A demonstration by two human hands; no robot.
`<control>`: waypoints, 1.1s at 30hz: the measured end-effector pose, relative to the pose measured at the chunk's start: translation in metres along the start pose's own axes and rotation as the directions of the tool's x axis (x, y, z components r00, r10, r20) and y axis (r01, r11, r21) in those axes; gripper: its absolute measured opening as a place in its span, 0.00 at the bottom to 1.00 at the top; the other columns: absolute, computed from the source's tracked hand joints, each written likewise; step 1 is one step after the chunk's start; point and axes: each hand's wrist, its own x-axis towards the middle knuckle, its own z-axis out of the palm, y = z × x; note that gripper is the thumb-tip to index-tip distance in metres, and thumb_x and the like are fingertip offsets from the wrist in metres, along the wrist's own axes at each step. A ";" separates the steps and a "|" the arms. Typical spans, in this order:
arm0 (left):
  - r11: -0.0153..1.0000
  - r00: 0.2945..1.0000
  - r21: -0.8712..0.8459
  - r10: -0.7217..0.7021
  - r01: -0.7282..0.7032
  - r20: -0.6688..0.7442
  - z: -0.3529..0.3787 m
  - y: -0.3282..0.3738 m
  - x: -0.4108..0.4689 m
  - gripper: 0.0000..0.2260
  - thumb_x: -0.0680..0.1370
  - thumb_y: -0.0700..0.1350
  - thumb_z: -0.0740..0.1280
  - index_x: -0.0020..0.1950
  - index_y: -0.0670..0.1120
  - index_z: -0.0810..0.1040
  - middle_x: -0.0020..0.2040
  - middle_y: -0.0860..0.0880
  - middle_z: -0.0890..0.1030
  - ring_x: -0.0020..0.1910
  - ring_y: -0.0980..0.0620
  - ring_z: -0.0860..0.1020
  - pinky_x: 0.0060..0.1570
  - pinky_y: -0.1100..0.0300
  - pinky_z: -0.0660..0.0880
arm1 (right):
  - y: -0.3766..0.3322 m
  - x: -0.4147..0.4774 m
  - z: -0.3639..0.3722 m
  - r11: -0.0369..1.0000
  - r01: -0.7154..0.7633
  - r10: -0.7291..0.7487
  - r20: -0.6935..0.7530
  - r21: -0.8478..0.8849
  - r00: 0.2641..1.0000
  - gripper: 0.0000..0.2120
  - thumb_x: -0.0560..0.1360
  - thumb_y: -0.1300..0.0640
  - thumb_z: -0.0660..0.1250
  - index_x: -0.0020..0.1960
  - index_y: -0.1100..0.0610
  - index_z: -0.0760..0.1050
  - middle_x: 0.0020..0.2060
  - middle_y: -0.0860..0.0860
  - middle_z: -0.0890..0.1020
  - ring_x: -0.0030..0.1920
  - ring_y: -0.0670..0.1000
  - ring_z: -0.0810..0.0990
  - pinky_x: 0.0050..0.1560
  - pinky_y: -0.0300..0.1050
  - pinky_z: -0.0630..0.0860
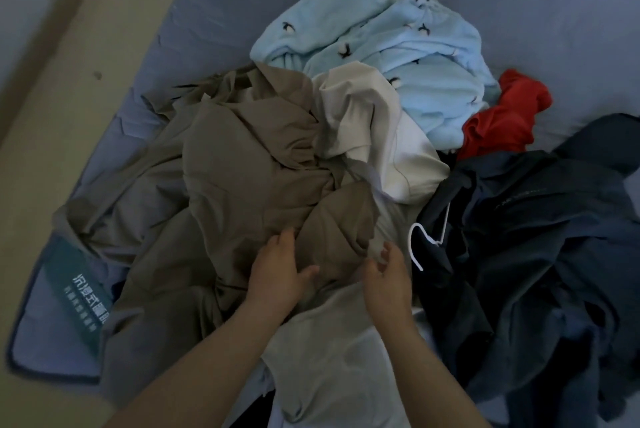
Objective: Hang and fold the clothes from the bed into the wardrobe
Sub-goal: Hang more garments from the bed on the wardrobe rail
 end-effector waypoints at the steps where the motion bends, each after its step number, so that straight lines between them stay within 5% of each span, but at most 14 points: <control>1: 0.999 1.000 -0.027 -0.028 0.028 0.010 0.002 0.001 0.005 0.30 0.72 0.52 0.72 0.70 0.45 0.65 0.61 0.44 0.74 0.59 0.44 0.74 0.58 0.53 0.72 | 0.002 0.003 -0.001 1.000 -0.017 0.017 0.010 0.010 1.000 0.25 0.79 0.60 0.60 0.75 0.61 0.60 0.70 0.58 0.69 0.68 0.56 0.70 0.69 0.52 0.66; 5: 0.993 0.999 -0.118 -0.019 0.023 0.038 0.001 -0.001 0.014 0.08 0.76 0.48 0.67 0.49 0.43 0.78 0.44 0.47 0.80 0.45 0.47 0.78 0.41 0.59 0.72 | 0.008 0.007 -0.007 0.999 -0.044 0.044 0.054 0.009 0.998 0.24 0.79 0.60 0.61 0.74 0.60 0.62 0.66 0.57 0.73 0.62 0.52 0.73 0.60 0.42 0.69; 8: 0.967 0.980 -0.250 -0.011 -0.039 -0.197 -0.017 -0.008 0.013 0.06 0.77 0.43 0.66 0.41 0.45 0.76 0.34 0.52 0.76 0.32 0.54 0.75 0.30 0.67 0.66 | 0.008 0.006 -0.009 0.998 -0.057 0.055 0.062 0.026 0.997 0.22 0.79 0.59 0.61 0.72 0.58 0.64 0.61 0.55 0.75 0.54 0.48 0.73 0.53 0.39 0.67; 10: 0.895 0.936 -0.446 -0.162 0.006 -0.312 -0.037 -0.021 0.008 0.05 0.78 0.41 0.65 0.42 0.45 0.77 0.33 0.50 0.78 0.28 0.54 0.78 0.26 0.71 0.68 | 0.006 0.004 -0.007 0.996 -0.079 0.076 0.068 0.041 0.995 0.21 0.79 0.59 0.61 0.71 0.57 0.65 0.60 0.54 0.76 0.54 0.48 0.73 0.55 0.41 0.68; 14: 0.764 0.829 -0.613 -0.466 0.202 -0.309 -0.062 -0.073 -0.002 0.08 0.79 0.41 0.61 0.42 0.41 0.74 0.35 0.46 0.80 0.36 0.44 0.83 0.41 0.53 0.78 | 0.001 -0.002 0.003 0.996 -0.085 0.084 0.095 0.013 0.992 0.19 0.79 0.58 0.61 0.69 0.57 0.67 0.58 0.54 0.77 0.55 0.51 0.76 0.57 0.43 0.70; 19: 0.749 0.818 -0.534 -0.550 0.392 -0.170 -0.063 -0.112 -0.019 0.06 0.77 0.38 0.62 0.42 0.36 0.70 0.42 0.34 0.78 0.43 0.36 0.80 0.47 0.39 0.77 | -0.008 -0.004 0.027 0.996 -0.079 0.072 0.175 0.033 0.982 0.17 0.80 0.57 0.61 0.68 0.57 0.69 0.50 0.50 0.76 0.48 0.47 0.76 0.46 0.37 0.70; 23: 0.937 0.849 -0.254 -0.328 0.238 -0.414 -0.060 -0.097 -0.034 0.11 0.74 0.45 0.69 0.39 0.45 0.67 0.35 0.46 0.73 0.31 0.52 0.70 0.32 0.58 0.64 | -0.012 0.003 0.042 0.995 -0.104 0.103 0.211 -0.008 0.972 0.19 0.80 0.55 0.59 0.70 0.58 0.67 0.58 0.54 0.77 0.57 0.53 0.76 0.59 0.48 0.73; 26: 0.990 0.863 -0.142 -0.094 0.026 -0.497 -0.063 -0.070 -0.046 0.15 0.71 0.51 0.71 0.37 0.52 0.64 0.30 0.55 0.68 0.28 0.60 0.67 0.27 0.63 0.60 | -0.011 0.008 0.051 0.985 -0.169 0.156 0.237 0.036 0.959 0.19 0.81 0.55 0.58 0.71 0.58 0.67 0.64 0.57 0.75 0.63 0.56 0.75 0.65 0.57 0.72; 30: 0.945 0.854 -0.003 0.293 -0.327 -0.431 -0.046 -0.045 -0.045 0.13 0.72 0.44 0.73 0.37 0.46 0.68 0.32 0.53 0.67 0.30 0.57 0.64 0.33 0.66 0.64 | -0.002 0.009 0.057 0.975 -0.209 0.190 0.196 0.081 0.962 0.18 0.80 0.55 0.58 0.69 0.57 0.68 0.63 0.58 0.75 0.63 0.58 0.74 0.66 0.59 0.71; 33: 0.888 0.872 -0.004 0.451 -0.460 -0.191 -0.028 -0.039 -0.034 0.07 0.74 0.44 0.70 0.51 0.45 0.78 0.47 0.48 0.78 0.47 0.53 0.75 0.51 0.59 0.74 | 0.004 0.009 0.054 0.968 -0.222 0.203 0.153 0.118 0.967 0.17 0.79 0.55 0.59 0.67 0.54 0.70 0.60 0.58 0.77 0.60 0.59 0.76 0.64 0.61 0.72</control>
